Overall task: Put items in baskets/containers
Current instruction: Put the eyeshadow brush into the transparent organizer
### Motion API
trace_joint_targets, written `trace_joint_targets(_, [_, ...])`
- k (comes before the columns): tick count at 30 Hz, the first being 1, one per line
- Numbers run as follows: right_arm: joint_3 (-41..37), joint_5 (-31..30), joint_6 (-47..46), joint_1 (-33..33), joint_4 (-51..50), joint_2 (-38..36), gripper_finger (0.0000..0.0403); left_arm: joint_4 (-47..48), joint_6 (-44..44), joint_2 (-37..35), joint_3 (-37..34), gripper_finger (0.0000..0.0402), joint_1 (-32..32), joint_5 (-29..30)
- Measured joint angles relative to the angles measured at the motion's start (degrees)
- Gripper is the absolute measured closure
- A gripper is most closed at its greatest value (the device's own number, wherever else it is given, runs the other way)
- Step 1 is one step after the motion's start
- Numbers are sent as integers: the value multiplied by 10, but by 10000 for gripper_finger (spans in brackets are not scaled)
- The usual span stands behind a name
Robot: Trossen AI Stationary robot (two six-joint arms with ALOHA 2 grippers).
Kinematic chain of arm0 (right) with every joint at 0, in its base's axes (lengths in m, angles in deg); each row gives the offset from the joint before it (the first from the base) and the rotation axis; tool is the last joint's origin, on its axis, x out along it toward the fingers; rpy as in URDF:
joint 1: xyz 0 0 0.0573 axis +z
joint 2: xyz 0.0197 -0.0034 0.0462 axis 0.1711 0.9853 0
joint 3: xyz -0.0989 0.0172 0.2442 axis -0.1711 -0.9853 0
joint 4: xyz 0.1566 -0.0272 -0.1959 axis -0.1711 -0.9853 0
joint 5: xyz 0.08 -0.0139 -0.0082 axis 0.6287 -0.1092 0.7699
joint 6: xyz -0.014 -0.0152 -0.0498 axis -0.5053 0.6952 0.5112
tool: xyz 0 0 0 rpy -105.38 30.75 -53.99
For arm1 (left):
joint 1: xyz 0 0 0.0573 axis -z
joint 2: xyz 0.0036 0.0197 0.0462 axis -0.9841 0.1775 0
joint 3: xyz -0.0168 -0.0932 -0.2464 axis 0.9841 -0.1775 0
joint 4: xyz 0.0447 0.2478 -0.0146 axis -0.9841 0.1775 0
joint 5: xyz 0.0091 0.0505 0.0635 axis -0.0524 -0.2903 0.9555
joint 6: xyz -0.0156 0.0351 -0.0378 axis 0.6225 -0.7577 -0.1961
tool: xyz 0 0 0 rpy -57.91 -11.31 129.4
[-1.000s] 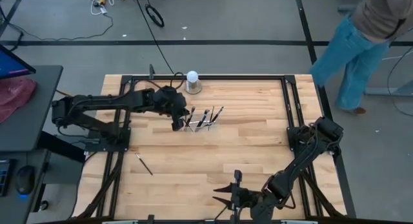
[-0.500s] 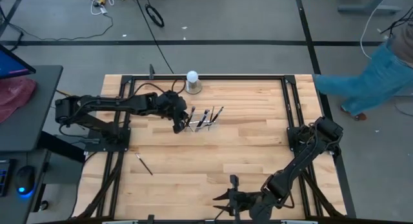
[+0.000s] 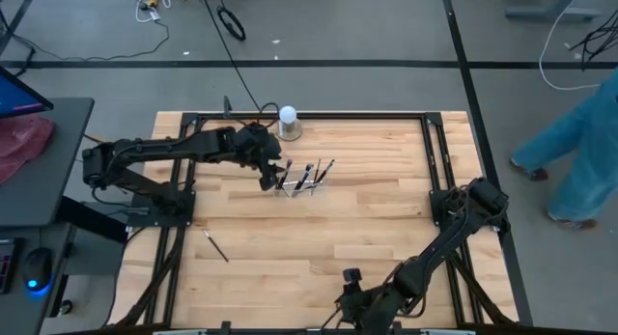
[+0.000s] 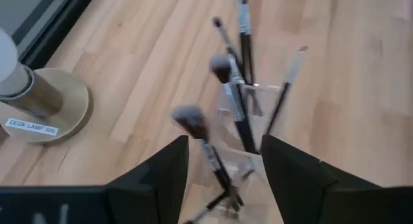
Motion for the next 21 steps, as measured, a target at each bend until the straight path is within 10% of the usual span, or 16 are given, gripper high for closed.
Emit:
trace_joint_targets(9, [0,-2,94,9,52,119,163,26,1,-31,50,199,109,7])
trace_joint_targets(21, [-60,22,90,-31,102,138,315,41,47,-46,39,224,295,138])
